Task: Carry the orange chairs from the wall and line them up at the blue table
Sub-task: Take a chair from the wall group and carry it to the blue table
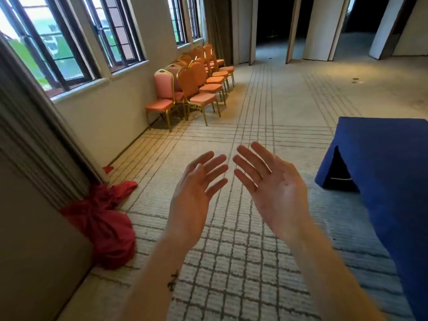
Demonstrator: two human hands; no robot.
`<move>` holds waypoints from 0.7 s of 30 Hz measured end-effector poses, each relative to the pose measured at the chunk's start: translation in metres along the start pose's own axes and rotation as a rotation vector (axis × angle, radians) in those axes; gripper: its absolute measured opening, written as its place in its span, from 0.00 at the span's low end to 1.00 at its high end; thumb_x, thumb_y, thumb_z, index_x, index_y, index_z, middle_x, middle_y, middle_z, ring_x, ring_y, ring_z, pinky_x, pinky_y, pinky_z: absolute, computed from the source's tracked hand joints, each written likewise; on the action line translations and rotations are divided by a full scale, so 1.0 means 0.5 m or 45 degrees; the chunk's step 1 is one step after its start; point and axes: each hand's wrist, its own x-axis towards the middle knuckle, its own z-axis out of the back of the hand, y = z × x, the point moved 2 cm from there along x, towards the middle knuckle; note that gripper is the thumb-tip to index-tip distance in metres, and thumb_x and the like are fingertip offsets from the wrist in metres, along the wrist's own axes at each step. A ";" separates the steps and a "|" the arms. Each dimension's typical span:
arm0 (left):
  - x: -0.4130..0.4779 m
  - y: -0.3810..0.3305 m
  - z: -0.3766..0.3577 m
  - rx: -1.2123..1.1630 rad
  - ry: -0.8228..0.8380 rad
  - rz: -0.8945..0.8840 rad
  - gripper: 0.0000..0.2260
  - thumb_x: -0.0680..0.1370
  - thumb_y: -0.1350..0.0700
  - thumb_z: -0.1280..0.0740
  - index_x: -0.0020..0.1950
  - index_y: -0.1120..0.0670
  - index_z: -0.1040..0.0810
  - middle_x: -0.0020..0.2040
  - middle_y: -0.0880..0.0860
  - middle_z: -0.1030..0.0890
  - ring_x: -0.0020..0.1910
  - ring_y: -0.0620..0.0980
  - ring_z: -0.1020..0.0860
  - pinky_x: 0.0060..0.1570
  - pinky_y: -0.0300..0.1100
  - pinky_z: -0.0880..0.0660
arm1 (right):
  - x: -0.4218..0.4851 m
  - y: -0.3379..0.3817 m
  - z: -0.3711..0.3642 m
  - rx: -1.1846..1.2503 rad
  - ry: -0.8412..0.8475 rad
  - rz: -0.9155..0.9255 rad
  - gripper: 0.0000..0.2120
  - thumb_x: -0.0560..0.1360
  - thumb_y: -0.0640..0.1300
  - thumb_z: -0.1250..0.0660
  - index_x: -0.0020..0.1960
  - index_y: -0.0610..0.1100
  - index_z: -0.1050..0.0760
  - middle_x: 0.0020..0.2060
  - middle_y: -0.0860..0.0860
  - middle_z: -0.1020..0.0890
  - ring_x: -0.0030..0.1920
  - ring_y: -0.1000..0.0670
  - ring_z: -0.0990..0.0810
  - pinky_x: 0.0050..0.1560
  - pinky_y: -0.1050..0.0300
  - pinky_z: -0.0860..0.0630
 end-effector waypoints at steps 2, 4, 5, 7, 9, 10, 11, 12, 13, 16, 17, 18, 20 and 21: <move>0.052 0.002 0.019 -0.048 -0.009 0.015 0.24 0.81 0.48 0.41 0.74 0.58 0.29 0.69 0.58 0.21 0.70 0.57 0.23 0.71 0.59 0.31 | 0.058 -0.016 0.003 0.003 -0.010 -0.030 0.23 0.84 0.48 0.48 0.75 0.40 0.31 0.69 0.42 0.22 0.70 0.41 0.25 0.74 0.42 0.35; 0.118 0.013 0.054 -0.115 -0.025 0.044 0.24 0.81 0.48 0.41 0.75 0.58 0.30 0.70 0.58 0.22 0.70 0.58 0.24 0.72 0.59 0.32 | 0.129 -0.049 0.009 0.005 -0.030 -0.065 0.23 0.84 0.48 0.48 0.74 0.40 0.31 0.69 0.42 0.22 0.70 0.41 0.25 0.75 0.41 0.36; 0.153 0.019 0.074 -0.158 -0.024 0.059 0.24 0.81 0.48 0.41 0.75 0.58 0.29 0.70 0.58 0.22 0.71 0.58 0.24 0.72 0.60 0.33 | 0.167 -0.066 0.010 0.017 -0.020 -0.084 0.23 0.84 0.48 0.48 0.74 0.40 0.31 0.69 0.42 0.22 0.70 0.41 0.25 0.75 0.41 0.37; 0.235 0.032 0.126 -0.226 -0.038 0.079 0.24 0.82 0.47 0.42 0.75 0.58 0.29 0.71 0.58 0.22 0.71 0.58 0.25 0.73 0.60 0.33 | 0.257 -0.106 0.015 0.001 -0.036 -0.107 0.23 0.84 0.48 0.48 0.74 0.40 0.31 0.69 0.42 0.23 0.71 0.41 0.25 0.76 0.40 0.37; 0.318 0.045 0.187 -0.246 -0.049 0.075 0.24 0.82 0.47 0.44 0.75 0.57 0.29 0.71 0.58 0.22 0.71 0.58 0.25 0.73 0.60 0.33 | 0.352 -0.150 0.013 -0.066 -0.053 -0.115 0.24 0.83 0.48 0.48 0.75 0.40 0.31 0.69 0.42 0.23 0.71 0.41 0.26 0.76 0.40 0.38; 0.359 0.044 0.216 -0.274 -0.027 0.085 0.24 0.83 0.47 0.44 0.74 0.58 0.29 0.71 0.58 0.22 0.71 0.58 0.25 0.73 0.60 0.33 | 0.398 -0.169 0.004 -0.073 -0.050 -0.123 0.24 0.83 0.48 0.48 0.75 0.40 0.31 0.69 0.42 0.23 0.71 0.41 0.26 0.76 0.40 0.38; 0.394 0.042 0.243 -0.295 -0.035 0.087 0.24 0.83 0.47 0.45 0.74 0.58 0.29 0.71 0.58 0.22 0.71 0.59 0.25 0.73 0.60 0.33 | 0.438 -0.185 -0.002 -0.074 -0.063 -0.126 0.24 0.83 0.48 0.48 0.75 0.40 0.31 0.69 0.42 0.23 0.71 0.41 0.26 0.76 0.40 0.38; 0.439 0.038 0.279 -0.317 -0.042 0.088 0.24 0.82 0.47 0.44 0.74 0.58 0.28 0.71 0.59 0.22 0.71 0.59 0.25 0.73 0.60 0.33 | 0.488 -0.205 -0.012 -0.082 -0.067 -0.139 0.24 0.83 0.48 0.47 0.75 0.40 0.31 0.69 0.42 0.23 0.71 0.41 0.26 0.76 0.40 0.38; 0.479 0.031 0.306 -0.327 -0.036 0.091 0.24 0.82 0.47 0.44 0.74 0.58 0.28 0.71 0.59 0.22 0.71 0.59 0.25 0.73 0.60 0.33 | 0.532 -0.221 -0.024 -0.077 -0.070 -0.148 0.24 0.83 0.48 0.47 0.75 0.40 0.31 0.69 0.42 0.23 0.71 0.41 0.25 0.76 0.40 0.39; 0.598 0.007 0.390 -0.365 -0.025 0.084 0.24 0.82 0.47 0.43 0.74 0.58 0.28 0.71 0.59 0.22 0.71 0.59 0.25 0.73 0.61 0.34 | 0.658 -0.264 -0.060 -0.087 -0.026 -0.152 0.23 0.83 0.48 0.47 0.75 0.40 0.32 0.69 0.42 0.23 0.71 0.41 0.25 0.76 0.40 0.39; 0.638 0.001 0.416 -0.366 -0.017 0.077 0.24 0.82 0.47 0.44 0.74 0.58 0.29 0.71 0.59 0.22 0.71 0.59 0.25 0.73 0.61 0.34 | 0.701 -0.279 -0.067 -0.090 -0.026 -0.139 0.23 0.83 0.48 0.48 0.75 0.40 0.32 0.70 0.42 0.23 0.71 0.41 0.26 0.77 0.39 0.39; 0.685 -0.003 0.446 -0.361 -0.004 0.081 0.23 0.83 0.48 0.45 0.75 0.58 0.29 0.71 0.59 0.22 0.71 0.59 0.25 0.74 0.61 0.34 | 0.753 -0.300 -0.075 -0.098 -0.027 -0.140 0.23 0.83 0.47 0.48 0.75 0.40 0.32 0.70 0.42 0.23 0.71 0.41 0.26 0.76 0.40 0.39; 0.745 -0.014 0.479 -0.372 0.000 0.106 0.22 0.85 0.49 0.46 0.75 0.59 0.29 0.71 0.59 0.23 0.72 0.60 0.25 0.74 0.61 0.34 | 0.816 -0.325 -0.089 -0.123 -0.010 -0.145 0.22 0.84 0.47 0.48 0.75 0.40 0.32 0.70 0.42 0.24 0.71 0.41 0.26 0.76 0.40 0.39; 0.775 -0.018 0.495 -0.392 0.018 0.119 0.22 0.85 0.49 0.46 0.75 0.59 0.29 0.71 0.60 0.23 0.72 0.60 0.25 0.74 0.61 0.34 | 0.849 -0.338 -0.091 -0.133 0.012 -0.139 0.22 0.84 0.47 0.48 0.75 0.40 0.33 0.70 0.42 0.24 0.71 0.41 0.26 0.76 0.40 0.39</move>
